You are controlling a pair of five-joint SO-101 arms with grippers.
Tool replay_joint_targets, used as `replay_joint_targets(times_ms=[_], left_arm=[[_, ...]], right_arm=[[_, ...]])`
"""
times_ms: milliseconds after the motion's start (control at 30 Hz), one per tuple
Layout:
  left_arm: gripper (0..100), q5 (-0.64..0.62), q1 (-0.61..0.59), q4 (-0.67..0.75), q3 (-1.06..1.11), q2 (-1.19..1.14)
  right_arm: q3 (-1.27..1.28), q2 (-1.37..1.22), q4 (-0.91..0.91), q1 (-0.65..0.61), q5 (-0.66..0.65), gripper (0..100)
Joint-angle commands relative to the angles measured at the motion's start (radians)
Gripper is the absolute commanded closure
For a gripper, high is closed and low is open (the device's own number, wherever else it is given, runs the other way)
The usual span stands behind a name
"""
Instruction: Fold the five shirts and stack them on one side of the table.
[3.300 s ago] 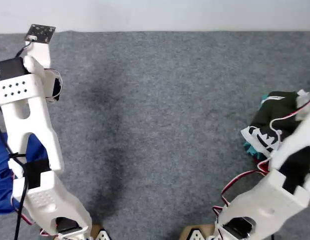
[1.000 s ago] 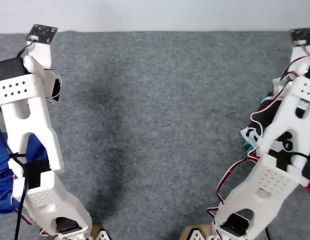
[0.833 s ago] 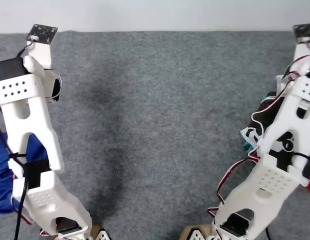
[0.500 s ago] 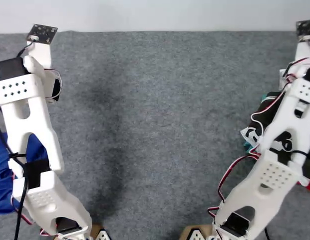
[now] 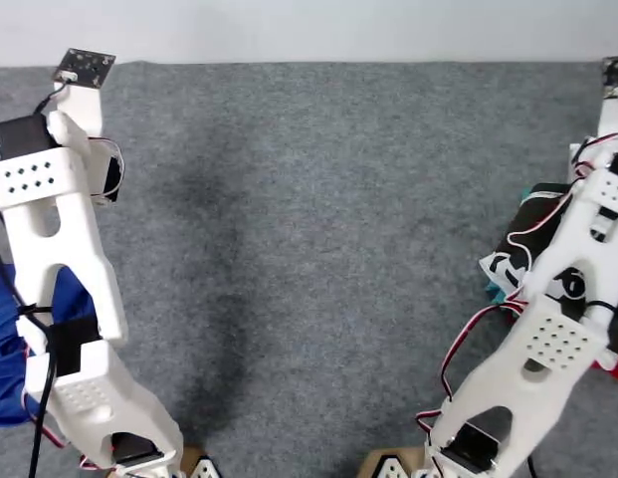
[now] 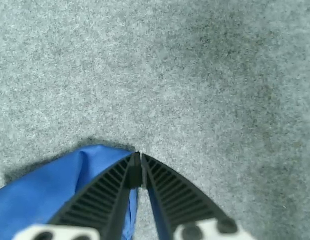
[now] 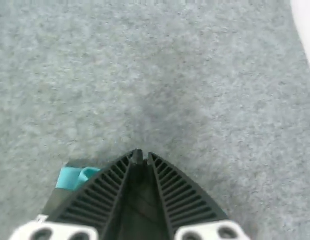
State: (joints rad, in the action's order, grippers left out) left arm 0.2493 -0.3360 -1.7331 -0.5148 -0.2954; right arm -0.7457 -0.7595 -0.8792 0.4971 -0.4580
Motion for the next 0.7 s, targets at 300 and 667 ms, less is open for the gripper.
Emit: replay_joint_targets(times_ms=[300, 667], left_arm=[[99, 0.008, 0.008, -0.021, -0.004, 0.055], [99, 0.008, 0.008, -0.021, -0.004, 0.057]], right_arm=[[-0.176, 0.193, -0.539, -0.064, 0.058, 84.2], [-0.172, 0.266, -0.892, -0.114, 0.063, 84.2]])
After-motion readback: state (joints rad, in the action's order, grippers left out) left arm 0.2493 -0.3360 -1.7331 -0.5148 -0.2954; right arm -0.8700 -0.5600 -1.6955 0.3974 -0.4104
